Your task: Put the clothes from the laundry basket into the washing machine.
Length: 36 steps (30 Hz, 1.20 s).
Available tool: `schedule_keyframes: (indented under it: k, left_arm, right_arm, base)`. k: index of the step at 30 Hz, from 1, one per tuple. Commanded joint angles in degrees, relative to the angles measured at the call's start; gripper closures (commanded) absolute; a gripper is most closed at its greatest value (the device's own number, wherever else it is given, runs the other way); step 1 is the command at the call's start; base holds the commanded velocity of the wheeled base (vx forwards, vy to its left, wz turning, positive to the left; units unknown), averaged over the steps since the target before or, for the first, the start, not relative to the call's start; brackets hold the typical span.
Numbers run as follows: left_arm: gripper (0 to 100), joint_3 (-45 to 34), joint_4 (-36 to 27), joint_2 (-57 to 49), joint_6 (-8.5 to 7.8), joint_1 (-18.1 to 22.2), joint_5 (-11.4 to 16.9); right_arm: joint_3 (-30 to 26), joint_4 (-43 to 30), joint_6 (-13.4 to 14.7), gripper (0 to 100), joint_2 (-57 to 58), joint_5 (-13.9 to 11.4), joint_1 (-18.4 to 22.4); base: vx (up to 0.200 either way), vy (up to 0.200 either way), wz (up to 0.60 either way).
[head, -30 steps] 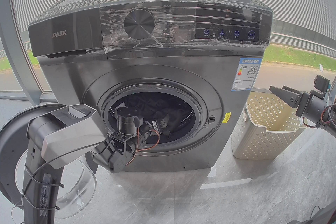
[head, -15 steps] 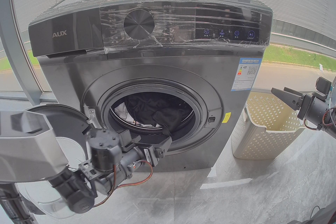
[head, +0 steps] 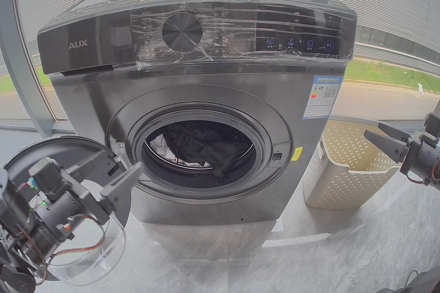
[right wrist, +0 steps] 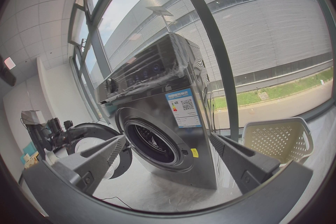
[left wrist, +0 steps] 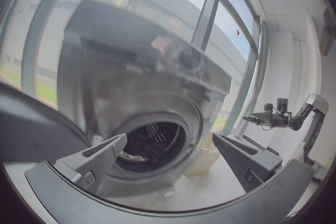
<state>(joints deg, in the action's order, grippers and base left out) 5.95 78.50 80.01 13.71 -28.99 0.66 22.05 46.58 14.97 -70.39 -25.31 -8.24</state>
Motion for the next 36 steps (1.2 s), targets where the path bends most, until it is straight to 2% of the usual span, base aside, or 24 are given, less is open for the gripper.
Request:
schedule_keyframes:
  k: [1, 2, 3, 7, 8, 9, 11, 12, 13, 14, 15, 17, 19, 23, 24, 25, 28, 29, 30, 31, 32, 34, 35, 36]
  left_arm:
    - [0, -5.9, -1.4, -22.0, -7.39, 17.0, 9.7]
    - [0, -5.9, -1.4, -22.0, -7.39, 17.0, 9.7]
    - [0, -5.9, -8.9, -29.6, -6.86, 22.0, 9.7]
    - [0, -5.9, -25.1, -43.1, -6.51, 22.8, 11.1]
    - [0, -5.9, -26.0, -43.8, -6.51, 22.8, 11.2]
    - [0, -5.9, -35.4, -51.1, -6.51, 22.8, 11.8]
    - [0, -5.9, -44.6, -58.3, -6.51, 22.8, 11.9]
    - [0, -5.6, -53.8, -65.8, -6.51, 22.7, 12.0]
    - [0, -5.6, -53.8, -65.8, -6.51, 22.7, 12.0]
    - [0, -4.0, -65.8, -74.5, -6.68, 22.7, 12.0]
    - [0, -3.4, -69.6, -75.3, -7.30, 22.8, 10.9]
    - [0, -1.9, -69.5, -74.4, -6.95, 22.8, 9.4]
    - [0, -2.1, -69.4, -74.5, -7.03, 22.8, 9.4]
    - [0, -5.9, -72.8, -74.6, -10.37, 22.9, 6.9]
    - [0, -5.5, -75.8, -74.6, -12.31, 22.9, 3.7]
    - [0, -5.2, -76.7, -74.5, -12.84, 22.8, 2.1]
    - [0, -4.7, -77.5, -74.6, -11.96, 22.9, -2.0]
    - [0, -4.7, -77.5, -74.6, -11.96, 22.9, -2.0]
    - [0, -4.7, -77.5, -74.6, -11.34, 22.9, -7.7]
    - [0, -4.7, -77.5, -74.6, -11.25, 22.9, -8.2]
    - [0, -4.6, -77.9, -74.6, -11.34, 22.9, -11.4]
    - [0, -4.7, -77.8, -74.6, -11.43, 22.9, -9.5]
    - [0, -4.8, -77.4, -74.6, -11.34, 22.8, -5.8]
    - [0, -4.8, -77.4, -74.6, -11.25, 22.9, -4.3]
  right_arm:
    - [-10.2, 0.0, -3.4, 0, 17.4, -2.9, -0.3]
    - [-10.2, 0.0, -3.4, 0, 17.4, -2.9, -0.3]
    - [-15.5, -0.2, -3.6, 0, 26.3, -2.7, -0.1]
    - [-21.8, -0.8, -3.8, 0, 37.2, -2.7, 1.4]
    - [-22.0, -0.8, -3.9, 0, 37.5, -2.7, 1.5]
    - [-22.1, -4.0, -4.1, 0, 41.6, -2.8, 3.6]
    - [-22.1, -8.1, -4.2, 0, 44.7, -3.0, 5.3]
    - [-22.1, -13.6, -4.5, 0, 48.7, -3.0, 6.4]
    - [-22.1, -13.6, -4.5, 0, 48.7, -3.0, 6.4]
    - [-22.1, -22.0, -5.6, 0, 54.7, -3.0, 7.8]
    - [-22.1, -26.7, -6.2, 0, 58.3, -3.0, 8.8]
    - [-22.1, -37.3, -7.6, 0, 65.8, -2.9, 10.6]
    - [-22.1, -39.2, -8.6, 0, 67.2, -2.2, 10.6]
    - [-21.9, -44.5, -13.2, 0, 66.1, 6.0, 10.7]
    - [-20.7, -46.8, -14.2, 0, 66.0, 12.5, 10.7]
    - [-20.0, -47.8, -14.2, 0, 66.0, 17.4, 10.7]
    - [-19.9, -48.2, -15.1, 0, 66.0, 31.9, 10.7]
    - [-19.9, -48.2, -15.1, 0, 66.0, 31.9, 10.7]
    - [-20.0, -47.9, -15.6, 0, 65.9, 34.9, 10.7]
    - [-20.0, -47.9, -15.6, 0, 66.0, 34.9, 10.7]
    - [-20.2, -47.5, -17.3, 0, 66.0, 33.7, 10.7]
    - [-20.1, -47.5, -19.6, 0, 66.4, 27.9, 10.3]
    - [-19.9, -48.3, -20.9, 0, 67.3, 19.3, 8.8]
    - [-19.8, -48.6, -20.9, 0, 67.5, 18.0, 8.0]
  base:
    - [0.000, 0.000, 0.00]
    - [0.000, 0.000, 0.00]
    - [0.000, 0.000, 0.00]
    - [0.000, 0.000, 0.00]
    - [0.000, 0.000, 0.00]
    - [0.000, 0.000, 0.00]
    - [0.000, 0.000, 0.00]
    - [0.000, 0.000, 0.00]
    - [0.000, 0.000, 0.00]
    - [0.000, 0.000, 0.00]
    - [0.000, 0.000, 0.00]
    - [0.000, 0.000, 0.00]
    - [0.000, 0.000, 0.00]
    - [0.000, 0.000, 0.00]
    - [0.000, 0.000, 0.00]
    - [0.000, 0.000, 0.00]
    - [0.000, 0.000, 0.00]
    - [0.000, 0.000, 0.00]
    - [0.000, 0.000, 0.00]
    - [0.000, 0.000, 0.00]
    - [0.000, 0.000, 0.00]
    - [0.000, 0.000, 0.00]
    - [0.000, 0.000, 0.00]
    - [0.000, 0.000, 0.00]
